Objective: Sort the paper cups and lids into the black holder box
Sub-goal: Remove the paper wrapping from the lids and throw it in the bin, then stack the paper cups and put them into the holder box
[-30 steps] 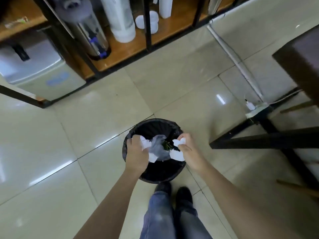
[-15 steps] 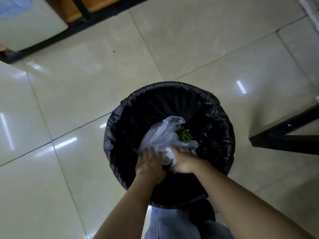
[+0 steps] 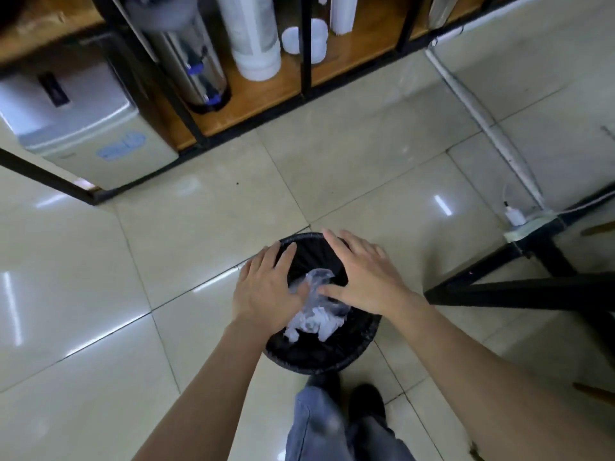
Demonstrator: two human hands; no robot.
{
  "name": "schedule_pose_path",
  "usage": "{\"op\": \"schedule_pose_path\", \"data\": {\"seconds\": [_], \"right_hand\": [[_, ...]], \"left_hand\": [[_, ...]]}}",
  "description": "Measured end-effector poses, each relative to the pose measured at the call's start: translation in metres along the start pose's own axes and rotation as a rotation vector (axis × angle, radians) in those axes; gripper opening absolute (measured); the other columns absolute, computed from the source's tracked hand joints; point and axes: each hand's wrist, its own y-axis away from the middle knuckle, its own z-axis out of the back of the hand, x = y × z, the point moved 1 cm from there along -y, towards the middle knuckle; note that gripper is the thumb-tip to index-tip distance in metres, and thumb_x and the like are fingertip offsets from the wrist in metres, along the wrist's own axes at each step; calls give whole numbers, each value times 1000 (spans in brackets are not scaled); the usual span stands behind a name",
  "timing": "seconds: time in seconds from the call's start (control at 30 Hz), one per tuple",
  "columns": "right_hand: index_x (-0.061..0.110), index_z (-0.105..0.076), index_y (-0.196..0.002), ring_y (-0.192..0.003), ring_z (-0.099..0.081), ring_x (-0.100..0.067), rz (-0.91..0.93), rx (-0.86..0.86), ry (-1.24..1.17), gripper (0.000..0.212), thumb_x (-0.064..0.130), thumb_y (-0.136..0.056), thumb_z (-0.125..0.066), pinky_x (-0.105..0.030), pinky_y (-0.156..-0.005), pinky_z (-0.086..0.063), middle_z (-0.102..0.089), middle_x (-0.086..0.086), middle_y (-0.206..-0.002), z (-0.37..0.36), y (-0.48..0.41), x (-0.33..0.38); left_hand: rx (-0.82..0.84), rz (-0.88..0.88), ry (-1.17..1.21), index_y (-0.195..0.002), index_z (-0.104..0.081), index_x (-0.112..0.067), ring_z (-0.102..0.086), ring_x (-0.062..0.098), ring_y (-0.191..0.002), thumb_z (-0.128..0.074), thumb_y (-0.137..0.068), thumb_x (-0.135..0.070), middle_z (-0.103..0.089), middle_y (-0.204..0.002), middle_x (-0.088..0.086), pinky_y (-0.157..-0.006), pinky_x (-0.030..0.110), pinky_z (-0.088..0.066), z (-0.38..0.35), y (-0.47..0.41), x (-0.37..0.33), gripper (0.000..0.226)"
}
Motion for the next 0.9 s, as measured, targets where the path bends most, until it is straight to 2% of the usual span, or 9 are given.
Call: {"op": "schedule_pose_path", "data": {"seconds": [0.1,0.23,0.43,0.57,0.7,0.9], "right_hand": [[34,8,-148,-147,-11,-21,16,-110,19,93,64,-81,-50,-36,-115,-13,-9,-6,-160,78,34,28],[37,9,-148,-145,-14,-20,21,-269,3,93,62,-82,-51,-33,-112,-13,-11,-6,-160,170,83,59],[43,13,-144,-145,-15,-21,-23,-492,21,97,59,-79,-57,-37,-113,-16,-14,-5,-159,267,146,76],[43,18,-141,-145,-17,-23,-61,-625,54,99,59,-79,-57,-39,-114,-20,-16,-5,-159,310,186,73],[39,7,-146,-145,-18,-24,-119,-742,38,97,60,-79,-59,-40,-114,-19,-19,-7,-158,339,230,61],[41,2,-147,-145,-17,-23,-272,-853,22,94,67,-76,-54,-38,-114,-18,-18,-3,-158,358,298,22]], "left_hand": [[-116,-64,22,-148,-19,-30,-17,20,-145,-40,-89,-56,-19,-158,-1,-117,33,-11,77,19,-25,68],[-236,-166,82,-145,-27,-32,-23,19,-142,-24,-75,-63,-26,-156,-3,-115,34,-15,169,44,-58,77],[-344,-331,101,-145,-29,-32,-22,17,-142,-17,-67,-67,-22,-157,-5,-114,34,-14,273,69,-111,86],[-410,-436,70,-145,-27,-33,-23,19,-143,-20,-73,-68,-24,-157,-5,-115,38,-16,314,80,-148,80],[-429,-545,51,-145,-28,-33,-21,17,-144,-21,-74,-69,-25,-157,-5,-116,39,-16,336,90,-194,80],[-405,-745,75,-145,-28,-34,-21,15,-143,-23,-74,-69,-27,-156,-5,-115,35,-15,343,104,-278,79]]}}
